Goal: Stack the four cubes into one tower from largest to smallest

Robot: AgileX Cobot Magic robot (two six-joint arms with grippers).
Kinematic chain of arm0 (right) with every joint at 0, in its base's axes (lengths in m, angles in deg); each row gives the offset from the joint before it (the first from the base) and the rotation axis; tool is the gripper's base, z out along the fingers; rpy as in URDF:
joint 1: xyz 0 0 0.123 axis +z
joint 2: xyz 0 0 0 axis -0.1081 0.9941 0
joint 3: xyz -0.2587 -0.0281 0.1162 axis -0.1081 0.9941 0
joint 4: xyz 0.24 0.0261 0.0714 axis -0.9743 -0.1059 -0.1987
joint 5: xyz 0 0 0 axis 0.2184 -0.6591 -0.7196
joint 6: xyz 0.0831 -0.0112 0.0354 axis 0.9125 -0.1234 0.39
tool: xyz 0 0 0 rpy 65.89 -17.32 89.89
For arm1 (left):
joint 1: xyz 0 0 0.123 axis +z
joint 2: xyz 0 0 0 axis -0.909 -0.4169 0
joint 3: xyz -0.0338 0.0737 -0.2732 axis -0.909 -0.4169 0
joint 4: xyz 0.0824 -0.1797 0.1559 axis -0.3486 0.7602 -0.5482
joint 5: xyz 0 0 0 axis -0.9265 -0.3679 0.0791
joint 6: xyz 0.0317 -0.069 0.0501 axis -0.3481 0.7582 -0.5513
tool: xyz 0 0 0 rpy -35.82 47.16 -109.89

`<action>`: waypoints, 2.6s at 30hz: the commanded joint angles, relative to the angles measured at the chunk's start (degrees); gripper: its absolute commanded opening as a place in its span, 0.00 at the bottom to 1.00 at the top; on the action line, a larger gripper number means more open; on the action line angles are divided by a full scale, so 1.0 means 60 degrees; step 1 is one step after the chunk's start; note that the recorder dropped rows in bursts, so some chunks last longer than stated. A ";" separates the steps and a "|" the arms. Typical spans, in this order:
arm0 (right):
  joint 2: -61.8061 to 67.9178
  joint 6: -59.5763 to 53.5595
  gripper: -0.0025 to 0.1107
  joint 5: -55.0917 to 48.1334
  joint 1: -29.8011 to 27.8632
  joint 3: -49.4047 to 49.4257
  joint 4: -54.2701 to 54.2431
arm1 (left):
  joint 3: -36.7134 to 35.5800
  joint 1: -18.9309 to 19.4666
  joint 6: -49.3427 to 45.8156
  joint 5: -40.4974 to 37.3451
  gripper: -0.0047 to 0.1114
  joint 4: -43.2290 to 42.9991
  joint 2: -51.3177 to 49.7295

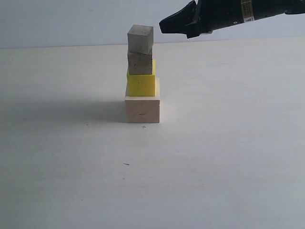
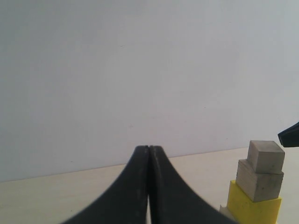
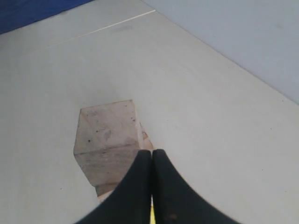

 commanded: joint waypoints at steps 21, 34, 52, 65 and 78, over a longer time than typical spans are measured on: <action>0.0514 -0.0396 0.02 -0.0581 0.0486 0.0038 -0.0184 | -0.0027 -0.0047 -0.0006 -0.0032 0.04 -0.0043 0.0037; -0.1013 0.1331 0.02 -0.3555 0.0486 0.0411 -0.0036 | 0.0011 -0.0047 0.0102 -0.0071 0.04 -0.0022 0.0037; -0.9430 0.1523 0.02 -0.7499 0.0486 0.3290 -0.0036 | 0.0419 -0.0047 0.0214 0.0347 0.04 0.0091 0.0092; -1.2955 0.0640 0.02 -0.7855 0.0486 0.3475 -0.0036 | 0.2412 -0.0047 -0.1221 0.1585 0.04 0.0091 0.0348; -1.4305 0.0677 0.02 -0.7800 0.0486 0.3475 -0.0036 | 0.2813 -0.0047 -0.2980 0.3282 0.04 0.0091 0.2708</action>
